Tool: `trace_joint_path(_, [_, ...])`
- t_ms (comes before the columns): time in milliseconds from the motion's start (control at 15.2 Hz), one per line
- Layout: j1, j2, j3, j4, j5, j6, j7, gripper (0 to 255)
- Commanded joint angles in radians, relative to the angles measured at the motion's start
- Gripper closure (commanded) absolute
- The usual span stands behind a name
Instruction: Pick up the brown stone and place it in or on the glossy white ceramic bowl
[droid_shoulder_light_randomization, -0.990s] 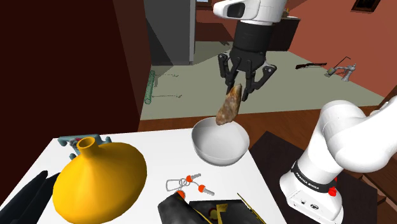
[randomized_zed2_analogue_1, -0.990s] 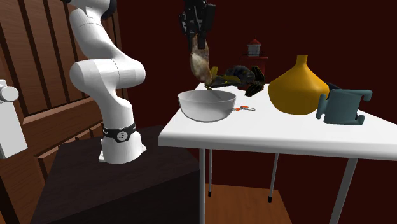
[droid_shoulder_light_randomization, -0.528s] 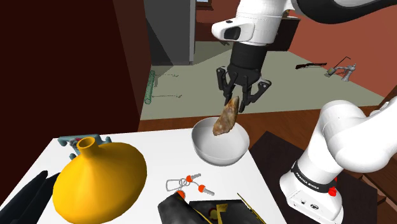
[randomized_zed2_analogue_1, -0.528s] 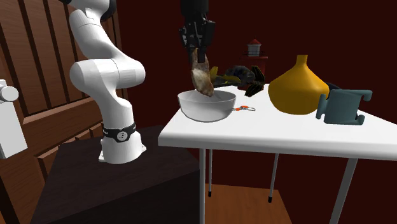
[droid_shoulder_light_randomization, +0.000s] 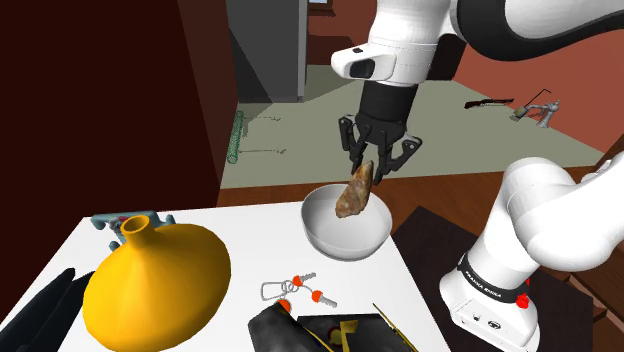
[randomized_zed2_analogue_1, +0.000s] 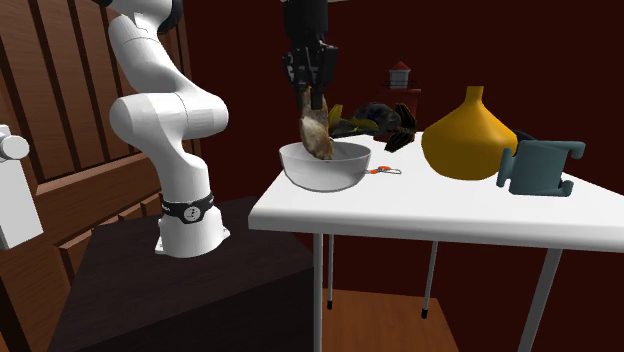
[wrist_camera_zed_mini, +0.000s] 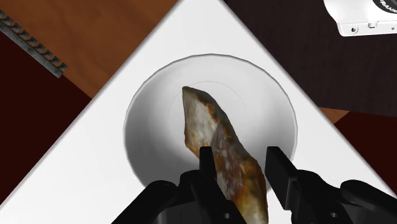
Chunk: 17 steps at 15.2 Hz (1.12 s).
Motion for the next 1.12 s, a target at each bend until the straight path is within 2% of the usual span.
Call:
trace_joint_path(0, [0.000, 0.000, 0.000, 0.000, 0.000, 0.001, 0.000, 255])
trace_joint_path(66, [0.000, 0.000, 0.000, 0.000, 0.000, 0.001, 0.000, 255])
trace_joint_path(132, [0.000, 0.000, 0.000, 0.000, 0.000, 0.000, 0.000, 0])
trace_joint_path(462, [0.000, 0.000, 0.000, 0.000, 0.000, 0.000, 0.000, 0])
trace_joint_path(726, [-0.008, 0.012, -0.018, 0.134, -0.017, -0.121, 0.004, 0])
trace_joint_path(1056, [-0.007, 0.012, -0.018, 0.134, -0.017, -0.121, 0.004, 0])
